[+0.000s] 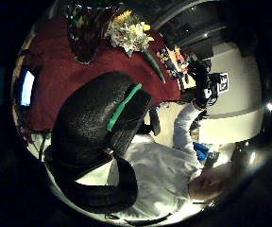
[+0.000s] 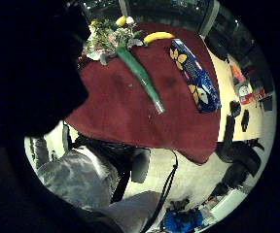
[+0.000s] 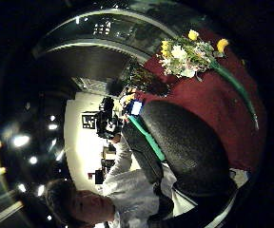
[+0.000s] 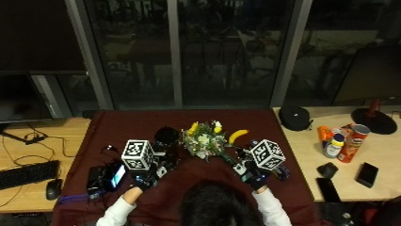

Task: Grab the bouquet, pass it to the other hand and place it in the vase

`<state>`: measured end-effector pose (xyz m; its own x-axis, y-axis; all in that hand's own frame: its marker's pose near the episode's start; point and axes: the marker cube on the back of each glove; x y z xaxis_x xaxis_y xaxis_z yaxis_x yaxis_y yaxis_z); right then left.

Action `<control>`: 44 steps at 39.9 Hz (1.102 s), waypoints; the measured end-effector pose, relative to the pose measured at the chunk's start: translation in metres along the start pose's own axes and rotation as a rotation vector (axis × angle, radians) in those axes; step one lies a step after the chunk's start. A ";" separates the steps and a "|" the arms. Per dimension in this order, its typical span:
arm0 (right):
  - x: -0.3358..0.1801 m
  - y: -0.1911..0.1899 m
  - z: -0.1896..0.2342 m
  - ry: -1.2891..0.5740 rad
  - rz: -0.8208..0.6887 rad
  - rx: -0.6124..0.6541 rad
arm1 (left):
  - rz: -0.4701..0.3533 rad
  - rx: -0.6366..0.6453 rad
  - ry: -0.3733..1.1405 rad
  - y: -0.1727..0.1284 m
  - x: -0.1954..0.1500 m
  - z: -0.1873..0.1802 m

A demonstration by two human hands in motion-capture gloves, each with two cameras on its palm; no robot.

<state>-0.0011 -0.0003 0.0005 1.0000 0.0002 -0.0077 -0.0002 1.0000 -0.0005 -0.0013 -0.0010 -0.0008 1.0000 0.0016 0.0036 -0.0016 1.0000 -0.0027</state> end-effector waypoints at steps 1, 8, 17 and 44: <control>0.000 0.000 0.000 -0.001 -0.002 -0.001 | 0.001 -0.001 -0.001 0.000 0.000 0.000; -0.002 -0.003 0.005 0.005 -0.006 0.013 | -0.007 -0.026 -0.022 0.003 -0.004 0.003; -0.011 -0.008 0.008 0.097 -0.023 -0.053 | -0.045 -0.095 -0.039 0.002 -0.012 0.012; -0.011 -0.022 -0.036 0.372 0.230 -0.119 | 0.053 -0.070 0.016 0.004 0.011 0.013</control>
<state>-0.0120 -0.0219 -0.0356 0.9028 0.2007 -0.3804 -0.2451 0.9668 -0.0716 0.0094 0.0026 0.0118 0.9984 0.0544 -0.0143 -0.0553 0.9958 -0.0727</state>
